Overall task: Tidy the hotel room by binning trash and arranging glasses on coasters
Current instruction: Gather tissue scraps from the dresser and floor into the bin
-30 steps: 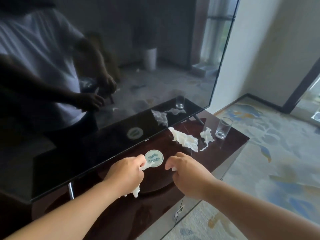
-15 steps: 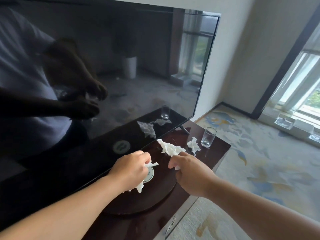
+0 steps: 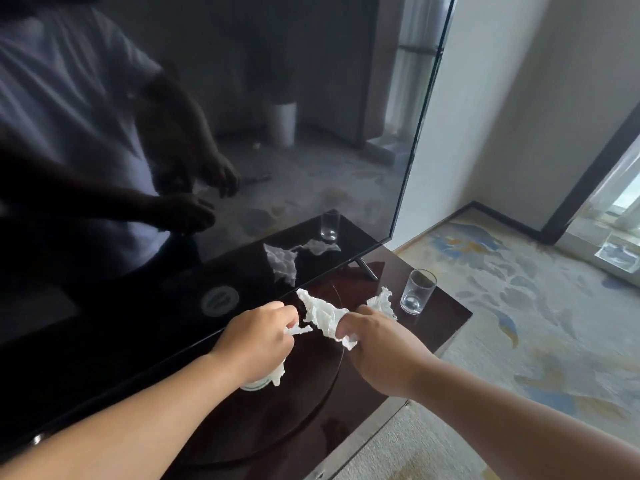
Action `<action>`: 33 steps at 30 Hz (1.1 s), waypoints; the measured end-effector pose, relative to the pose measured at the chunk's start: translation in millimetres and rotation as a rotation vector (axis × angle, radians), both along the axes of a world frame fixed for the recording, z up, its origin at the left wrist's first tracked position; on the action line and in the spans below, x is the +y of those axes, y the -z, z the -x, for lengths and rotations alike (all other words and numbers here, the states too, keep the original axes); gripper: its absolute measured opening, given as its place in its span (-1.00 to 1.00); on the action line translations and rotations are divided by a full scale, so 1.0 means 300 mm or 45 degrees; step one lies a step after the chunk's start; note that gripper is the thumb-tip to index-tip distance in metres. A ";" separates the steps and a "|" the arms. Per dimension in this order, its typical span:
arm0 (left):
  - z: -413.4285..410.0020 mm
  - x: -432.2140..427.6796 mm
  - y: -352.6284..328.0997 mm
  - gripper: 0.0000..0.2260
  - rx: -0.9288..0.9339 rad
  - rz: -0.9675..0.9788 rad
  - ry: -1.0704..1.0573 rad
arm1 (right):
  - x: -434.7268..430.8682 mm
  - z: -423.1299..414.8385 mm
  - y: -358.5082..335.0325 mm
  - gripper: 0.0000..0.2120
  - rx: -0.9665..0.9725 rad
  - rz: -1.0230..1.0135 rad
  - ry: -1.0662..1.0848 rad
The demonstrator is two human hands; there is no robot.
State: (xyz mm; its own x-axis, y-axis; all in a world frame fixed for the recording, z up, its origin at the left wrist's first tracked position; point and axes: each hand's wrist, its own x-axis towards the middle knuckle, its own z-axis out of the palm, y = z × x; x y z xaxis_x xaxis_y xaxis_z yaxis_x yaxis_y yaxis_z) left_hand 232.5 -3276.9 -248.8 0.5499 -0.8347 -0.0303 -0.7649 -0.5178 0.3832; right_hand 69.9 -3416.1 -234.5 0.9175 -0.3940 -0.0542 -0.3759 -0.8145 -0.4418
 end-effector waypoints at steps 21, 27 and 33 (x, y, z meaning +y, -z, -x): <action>0.112 -0.299 0.120 -0.87 0.066 -0.151 -0.150 | -0.405 -0.040 0.148 -0.66 0.126 -0.124 -0.226; 0.042 -0.260 0.182 -0.87 0.109 -0.147 -0.187 | -0.389 -0.115 0.168 -0.68 0.197 -0.120 -0.227; -0.038 -0.245 0.204 -0.90 0.141 -0.089 -0.191 | -0.377 -0.183 0.177 -0.63 0.244 -0.105 -0.216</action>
State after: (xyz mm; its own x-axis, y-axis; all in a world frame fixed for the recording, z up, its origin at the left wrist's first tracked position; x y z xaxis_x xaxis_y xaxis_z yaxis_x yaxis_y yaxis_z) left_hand 243.9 -3350.3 -309.9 0.6579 -0.7375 -0.1526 -0.6324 -0.6510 0.4200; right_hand 124.9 -3529.3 -287.6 0.9398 -0.2226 -0.2592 -0.3205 -0.8371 -0.4432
